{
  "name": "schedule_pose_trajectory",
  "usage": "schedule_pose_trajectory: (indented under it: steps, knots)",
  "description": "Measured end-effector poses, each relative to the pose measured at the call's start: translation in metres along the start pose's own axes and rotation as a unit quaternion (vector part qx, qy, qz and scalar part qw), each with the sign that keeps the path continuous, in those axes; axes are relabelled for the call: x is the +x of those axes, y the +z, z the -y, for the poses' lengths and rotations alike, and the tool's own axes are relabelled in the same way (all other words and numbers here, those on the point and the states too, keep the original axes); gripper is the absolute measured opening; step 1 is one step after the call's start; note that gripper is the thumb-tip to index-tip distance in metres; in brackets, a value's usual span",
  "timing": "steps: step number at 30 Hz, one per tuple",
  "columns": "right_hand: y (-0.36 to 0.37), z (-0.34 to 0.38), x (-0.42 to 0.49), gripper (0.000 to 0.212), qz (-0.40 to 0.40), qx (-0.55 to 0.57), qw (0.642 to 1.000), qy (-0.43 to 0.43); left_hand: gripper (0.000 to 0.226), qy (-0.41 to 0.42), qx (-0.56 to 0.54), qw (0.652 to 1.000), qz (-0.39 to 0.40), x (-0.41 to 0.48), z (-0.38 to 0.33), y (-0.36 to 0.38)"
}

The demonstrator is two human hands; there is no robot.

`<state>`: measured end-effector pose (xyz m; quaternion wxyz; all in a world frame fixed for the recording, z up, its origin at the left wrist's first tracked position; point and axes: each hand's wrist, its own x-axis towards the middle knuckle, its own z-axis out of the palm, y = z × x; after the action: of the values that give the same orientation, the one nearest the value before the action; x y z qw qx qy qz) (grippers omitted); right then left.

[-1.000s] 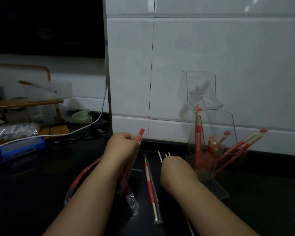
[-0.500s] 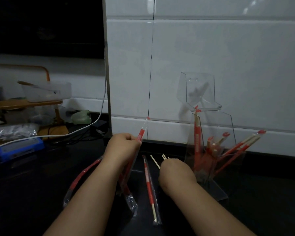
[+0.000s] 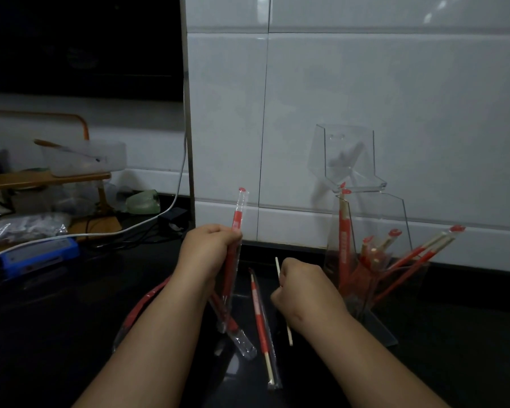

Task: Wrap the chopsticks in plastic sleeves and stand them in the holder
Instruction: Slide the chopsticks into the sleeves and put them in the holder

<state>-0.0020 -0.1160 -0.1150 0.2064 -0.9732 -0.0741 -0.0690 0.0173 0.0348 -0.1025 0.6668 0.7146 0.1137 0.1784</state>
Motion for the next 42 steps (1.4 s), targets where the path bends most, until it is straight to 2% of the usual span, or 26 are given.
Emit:
schedule_pose_trajectory:
  steps: [3, 6, 10, 15, 21, 26, 30, 32, 38, 42]
  knots:
    - [-0.0002, -0.0011, -0.0013, 0.016, -0.018, 0.031, 0.999, -0.016, 0.012, 0.012, 0.001, 1.000, -0.004, 0.0021, 0.0014, 0.0003]
    - [0.0013, -0.0033, -0.0028, 0.025, -0.005, 0.111, 0.994, -0.015, 0.012, 0.023, 0.007, 1.000, 0.001, 0.0017, 0.0024, 0.0010]
    - [0.0026, -0.0055, -0.0019, 0.016, -0.003, 0.144, 0.989, -0.023, 0.013, 0.028, -0.002, 1.000, 0.004, 0.0023, 0.0028, 0.0013]
    - [0.0040, -0.0038, -0.0003, 0.023, -0.009, 0.186, 0.982, -0.034, 0.013, 0.021, -0.036, 0.999, -0.001, 0.0046, 0.0041, 0.0011]
    - [0.0078, -0.0061, 0.0013, 0.021, -0.101, 0.227, 0.965, -0.079, 0.009, 0.021, -0.109, 0.993, -0.029, 0.0053, 0.0036, -0.0020]
    - [0.0063, -0.0032, -0.0018, 0.013, -0.203, 0.320, 0.916, -0.132, 0.012, 0.032, -0.132, 0.991, -0.007, 0.0069, 0.0028, -0.0011]
    - [0.0037, 0.0010, -0.0062, 0.019, -0.153, 0.419, 0.889, -0.106, 0.011, 0.046, -0.137, 0.989, 0.014, 0.0077, 0.0028, -0.0011]
    - [0.0010, 0.0015, -0.0078, 0.015, -0.141, 0.414, 0.892, -0.115, 0.010, 0.060, -0.137, 0.988, 0.031, 0.0055, 0.0017, -0.0011]
    - [0.0029, -0.0002, -0.0043, 0.024, -0.104, 0.411, 0.899, -0.108, 0.012, 0.070, -0.132, 0.986, 0.075, 0.0014, 0.0003, 0.0005]
    - [0.0055, -0.0031, -0.0022, 0.023, -0.092, 0.384, 0.911, -0.124, 0.006, 0.079, -0.148, 0.984, 0.056, 0.0036, 0.0004, 0.0023]
